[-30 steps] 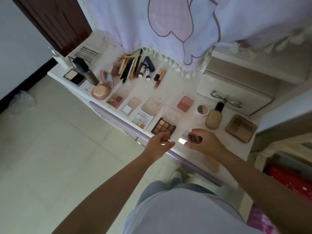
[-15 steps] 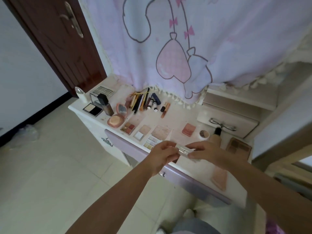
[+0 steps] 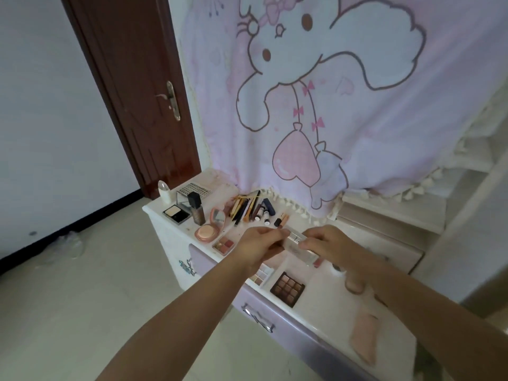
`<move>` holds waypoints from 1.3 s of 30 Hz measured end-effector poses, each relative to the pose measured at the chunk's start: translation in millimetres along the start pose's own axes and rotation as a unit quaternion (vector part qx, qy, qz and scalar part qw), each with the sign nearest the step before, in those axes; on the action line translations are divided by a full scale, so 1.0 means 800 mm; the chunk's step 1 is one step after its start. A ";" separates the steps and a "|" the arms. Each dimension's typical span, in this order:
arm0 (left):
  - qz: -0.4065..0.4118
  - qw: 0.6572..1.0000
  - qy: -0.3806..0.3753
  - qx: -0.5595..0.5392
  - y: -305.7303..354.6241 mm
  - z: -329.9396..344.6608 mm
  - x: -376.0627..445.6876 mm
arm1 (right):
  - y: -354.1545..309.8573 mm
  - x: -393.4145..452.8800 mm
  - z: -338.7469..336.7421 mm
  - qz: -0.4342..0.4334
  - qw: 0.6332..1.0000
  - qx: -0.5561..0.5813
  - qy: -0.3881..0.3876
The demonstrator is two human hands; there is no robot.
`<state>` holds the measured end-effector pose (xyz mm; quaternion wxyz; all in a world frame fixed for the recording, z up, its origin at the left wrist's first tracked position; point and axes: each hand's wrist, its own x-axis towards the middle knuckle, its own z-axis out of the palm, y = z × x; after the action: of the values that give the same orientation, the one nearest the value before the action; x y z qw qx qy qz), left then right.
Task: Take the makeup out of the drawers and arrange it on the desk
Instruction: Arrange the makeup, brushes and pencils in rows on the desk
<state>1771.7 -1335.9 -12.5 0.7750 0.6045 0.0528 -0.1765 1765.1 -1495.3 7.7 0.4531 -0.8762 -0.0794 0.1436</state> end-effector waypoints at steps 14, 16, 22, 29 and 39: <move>0.070 0.997 -0.032 -0.027 0.003 -0.010 -0.036 | -0.013 -0.015 0.009 -0.057 0.998 0.029 -0.003; 0.069 0.994 -0.045 -0.071 0.004 -0.019 -0.040 | -0.016 -0.011 0.014 -0.056 0.998 0.037 0.005; 0.019 0.989 0.022 -0.144 -0.007 -0.040 -0.042 | -0.006 0.006 0.026 -0.027 0.996 0.078 0.016; -0.059 0.984 0.137 -0.101 -0.058 -0.039 -0.015 | 0.049 0.030 0.013 0.070 0.976 0.207 0.008; -0.198 0.925 0.311 -0.092 -0.187 0.030 0.043 | 0.165 0.039 0.013 0.218 0.966 0.130 -0.047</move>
<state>1750.1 -1397.0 -153.9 0.7211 0.5326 0.4253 -0.1241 1792.6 -1554.7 -111.2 0.5169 -0.7981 0.1115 0.2888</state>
